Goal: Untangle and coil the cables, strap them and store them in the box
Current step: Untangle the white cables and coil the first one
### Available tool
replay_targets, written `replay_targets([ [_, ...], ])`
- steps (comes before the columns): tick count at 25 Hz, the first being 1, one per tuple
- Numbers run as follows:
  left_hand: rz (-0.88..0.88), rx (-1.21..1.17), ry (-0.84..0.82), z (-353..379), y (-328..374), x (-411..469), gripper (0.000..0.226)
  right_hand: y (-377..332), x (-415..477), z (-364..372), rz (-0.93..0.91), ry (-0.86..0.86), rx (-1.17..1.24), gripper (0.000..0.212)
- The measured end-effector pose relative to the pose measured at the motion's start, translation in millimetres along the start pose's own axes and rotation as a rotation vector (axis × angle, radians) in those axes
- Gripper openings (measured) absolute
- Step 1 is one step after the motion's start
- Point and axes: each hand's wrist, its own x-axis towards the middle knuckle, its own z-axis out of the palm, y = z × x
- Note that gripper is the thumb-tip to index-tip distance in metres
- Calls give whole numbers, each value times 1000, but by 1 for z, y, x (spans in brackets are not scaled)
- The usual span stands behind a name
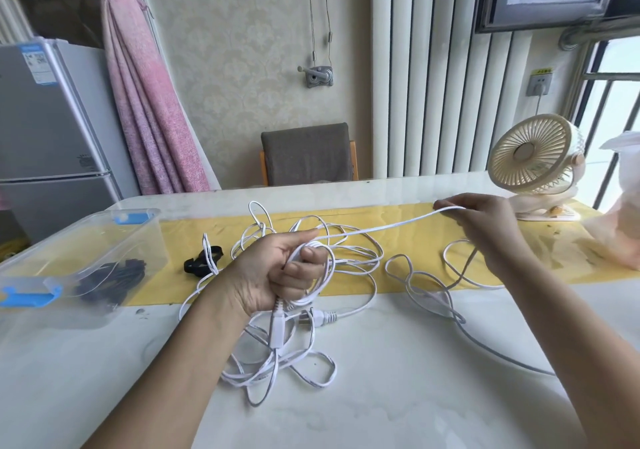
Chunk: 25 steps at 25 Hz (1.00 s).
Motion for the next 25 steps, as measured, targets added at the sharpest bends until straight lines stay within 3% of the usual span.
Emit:
replay_targets([
  [5, 361, -301, 34, -5, 9, -17, 26, 12, -12, 21, -154, -369, -562, 22],
  [9, 704, -483, 88, -21, 11, -29, 13, 2, -33, 44, -466, -480, -561, 32],
  [12, 1000, -387, 330, -25, 21, -35, 35, -8, -53, 62, -704, -548, -570, 29],
  [14, 1111, -211, 586, -22, 25, -35, 36, -14, -67, 71, -792, -626, -571, 28],
  [16, 1177, 17, 826, -14, 24, -26, 20, -19, -79, 77, -871, -642, -574, 33],
  [19, 1172, 625, 1101, -3, 11, -12, 25, -26, -88, 80, -980, -608, -571, 28],
  [22, 998, 1416, 1209, 1, -4, -5, 19, -32, -89, 75, -1060, -555, -581, 26],
  [25, 678, 1806, 1161, 1, -14, -2, 24, -38, -88, 66, -1132, -501, -548, 24],
])
